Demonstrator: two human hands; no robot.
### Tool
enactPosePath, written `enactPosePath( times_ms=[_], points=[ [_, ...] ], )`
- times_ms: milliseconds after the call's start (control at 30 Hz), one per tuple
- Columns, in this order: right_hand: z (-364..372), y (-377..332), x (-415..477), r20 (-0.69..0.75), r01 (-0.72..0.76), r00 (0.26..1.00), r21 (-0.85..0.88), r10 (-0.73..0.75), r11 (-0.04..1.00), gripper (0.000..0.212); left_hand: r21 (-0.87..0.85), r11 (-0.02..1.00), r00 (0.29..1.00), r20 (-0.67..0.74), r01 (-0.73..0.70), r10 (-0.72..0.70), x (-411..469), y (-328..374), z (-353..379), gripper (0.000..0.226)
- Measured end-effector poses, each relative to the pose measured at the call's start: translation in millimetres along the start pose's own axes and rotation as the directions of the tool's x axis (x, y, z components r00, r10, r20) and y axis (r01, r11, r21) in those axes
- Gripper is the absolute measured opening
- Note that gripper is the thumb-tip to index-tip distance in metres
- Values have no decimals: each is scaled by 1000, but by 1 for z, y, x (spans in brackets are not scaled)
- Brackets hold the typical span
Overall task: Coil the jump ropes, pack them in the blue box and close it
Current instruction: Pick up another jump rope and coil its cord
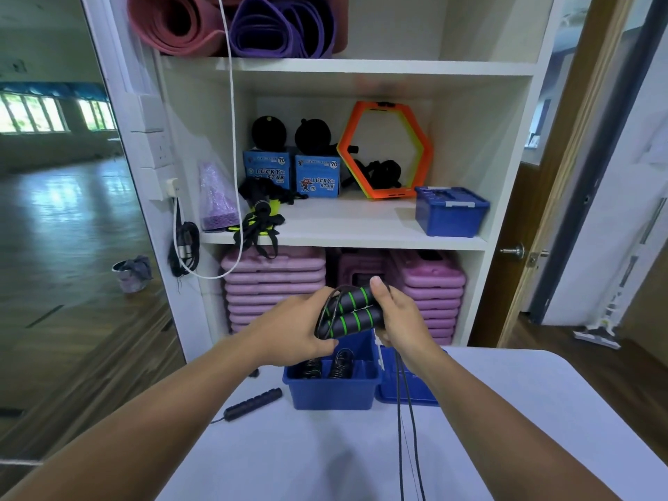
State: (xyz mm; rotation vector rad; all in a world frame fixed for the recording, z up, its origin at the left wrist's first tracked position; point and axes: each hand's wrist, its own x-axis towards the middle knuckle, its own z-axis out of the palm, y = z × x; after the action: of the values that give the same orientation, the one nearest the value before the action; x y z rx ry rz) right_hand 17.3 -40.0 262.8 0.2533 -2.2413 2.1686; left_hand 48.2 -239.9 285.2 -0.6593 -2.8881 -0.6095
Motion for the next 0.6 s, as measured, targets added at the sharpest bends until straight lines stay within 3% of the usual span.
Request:
enactPosePath(
  times_ms=[167,267,433,500,600],
  points=[
    [-12,3,5,105,-40,994,62,33,997,50,-122,992,997,-78,18,-28,-1,-2,-3,67],
    [-13,5,6,113,-24,993,38,20,999,52,-107,994,996,-83,13,-22,0,-2,-1,71],
    [-13,19,10,165,-75,985,156,49,985,57,-107,994,992,-127,5,-19,3,-6,-4,79],
    [-15,24,6,193,-74,979,38,65,997,53,-183,983,968,-248,-5,-41,7,-13,-11,80],
    [-20,35,-9,243,27,970,-235,32,972,42,-289,954,891,-411,75,-195,22,-42,-35,77]
  ],
)
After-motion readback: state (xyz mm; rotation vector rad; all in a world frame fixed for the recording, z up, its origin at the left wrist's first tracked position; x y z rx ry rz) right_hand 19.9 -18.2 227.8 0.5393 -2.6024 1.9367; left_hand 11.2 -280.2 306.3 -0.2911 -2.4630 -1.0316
